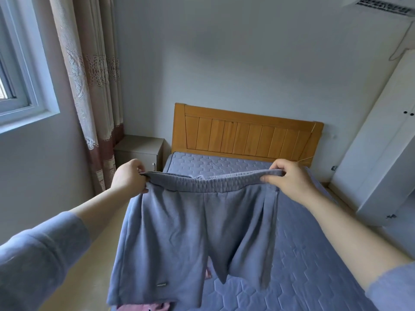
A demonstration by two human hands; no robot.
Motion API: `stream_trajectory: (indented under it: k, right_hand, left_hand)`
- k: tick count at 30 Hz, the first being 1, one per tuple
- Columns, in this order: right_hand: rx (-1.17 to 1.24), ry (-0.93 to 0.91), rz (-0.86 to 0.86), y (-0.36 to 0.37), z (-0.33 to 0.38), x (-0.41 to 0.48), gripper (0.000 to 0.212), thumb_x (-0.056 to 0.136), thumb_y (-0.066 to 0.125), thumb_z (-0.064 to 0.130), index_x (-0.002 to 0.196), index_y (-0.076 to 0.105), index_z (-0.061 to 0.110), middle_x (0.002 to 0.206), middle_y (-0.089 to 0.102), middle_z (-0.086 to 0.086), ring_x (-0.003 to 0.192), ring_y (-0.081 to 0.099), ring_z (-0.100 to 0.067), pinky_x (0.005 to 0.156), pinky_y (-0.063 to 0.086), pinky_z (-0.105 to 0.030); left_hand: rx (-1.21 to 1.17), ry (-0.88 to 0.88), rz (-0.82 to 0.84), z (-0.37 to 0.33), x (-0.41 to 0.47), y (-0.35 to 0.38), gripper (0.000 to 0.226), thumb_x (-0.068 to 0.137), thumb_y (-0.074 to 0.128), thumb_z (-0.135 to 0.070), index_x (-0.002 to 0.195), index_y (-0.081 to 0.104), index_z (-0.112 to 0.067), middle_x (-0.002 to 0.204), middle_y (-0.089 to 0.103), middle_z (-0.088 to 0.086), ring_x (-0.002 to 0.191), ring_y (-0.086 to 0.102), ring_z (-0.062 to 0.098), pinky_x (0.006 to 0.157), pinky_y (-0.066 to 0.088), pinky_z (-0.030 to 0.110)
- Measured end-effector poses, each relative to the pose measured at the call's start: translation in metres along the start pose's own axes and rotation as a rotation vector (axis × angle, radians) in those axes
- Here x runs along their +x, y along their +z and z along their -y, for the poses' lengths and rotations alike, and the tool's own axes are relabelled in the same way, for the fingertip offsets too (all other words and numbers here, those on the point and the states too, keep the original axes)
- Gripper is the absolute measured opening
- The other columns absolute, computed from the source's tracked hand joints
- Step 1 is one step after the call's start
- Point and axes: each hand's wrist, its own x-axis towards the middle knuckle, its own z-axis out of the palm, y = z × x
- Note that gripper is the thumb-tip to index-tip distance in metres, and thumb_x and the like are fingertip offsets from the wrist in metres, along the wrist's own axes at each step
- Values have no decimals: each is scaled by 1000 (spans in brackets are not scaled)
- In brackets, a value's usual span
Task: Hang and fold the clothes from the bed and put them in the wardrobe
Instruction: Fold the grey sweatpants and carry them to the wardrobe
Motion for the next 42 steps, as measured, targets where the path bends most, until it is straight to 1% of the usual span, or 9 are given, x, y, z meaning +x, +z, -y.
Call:
stream_trajectory:
  k: [6,10,13,18,24,32,35,39,42]
  right_hand:
    - [733,46,504,-8,29,-22,31,70,79,16,66,48,18,58,45,4,54,46,-7,53,39,-17]
    - [698,-47,762,0,63,-35,30,73,78,3,65,54,20,62,49,4,59,49,-6,56,41,-15]
    - [531,-119,843,6,83,-41,30,74,79,1,69,58,22,73,52,-7,70,52,-12,62,45,-18]
    - [399,-89,800,4,85,-47,29,75,78,-3,73,57,17,84,56,-18,79,50,-23,67,44,-27]
    - [308,-76,731,-9,74,-50,27,74,80,-3,73,59,15,98,61,-38,86,58,-27,77,45,-41]
    - [-102,-209,390,-1,51,-37,25,73,75,6,72,61,27,69,67,2,63,60,-9,61,49,-34]
    - [-97,-121,445,-1,36,-36,38,73,71,-3,87,66,32,77,73,6,77,69,-10,75,56,-36]
    - [-117,-135,396,6,29,-29,27,80,74,13,100,74,30,90,74,12,86,66,-1,79,54,-30]
    - [53,-59,308,4,25,-21,10,83,71,17,86,76,26,82,74,6,81,68,-10,75,50,-32]
  left_hand:
    - [-348,-134,-130,-1,18,-13,19,71,77,1,77,64,-12,89,71,17,83,70,33,81,59,42]
    - [-870,-340,-61,-21,26,-14,9,84,63,-7,92,64,-3,81,62,16,62,62,22,71,58,35]
    - [-902,-359,-83,-30,28,-14,35,68,85,-35,85,70,-9,79,67,9,67,64,21,70,56,33]
    - [-774,-288,-261,-28,17,-12,29,53,93,-25,69,68,-20,72,67,-3,69,64,15,71,56,27]
    - [-831,-194,-128,-32,18,-24,29,65,82,-1,78,65,-20,82,66,5,78,65,20,69,55,28]
    - [-941,-32,-14,-81,-6,-40,25,79,71,3,96,63,-14,101,64,10,85,63,20,82,54,32]
    - [-1140,73,89,-101,-12,-56,22,82,65,8,93,60,-11,87,64,9,72,64,16,68,55,24]
    - [-901,243,61,-118,-20,-49,31,83,65,6,108,64,-10,95,68,6,80,66,15,76,57,27]
    - [-80,549,-130,-110,-13,-47,38,87,61,-19,125,60,-15,118,63,4,104,58,19,91,44,29]
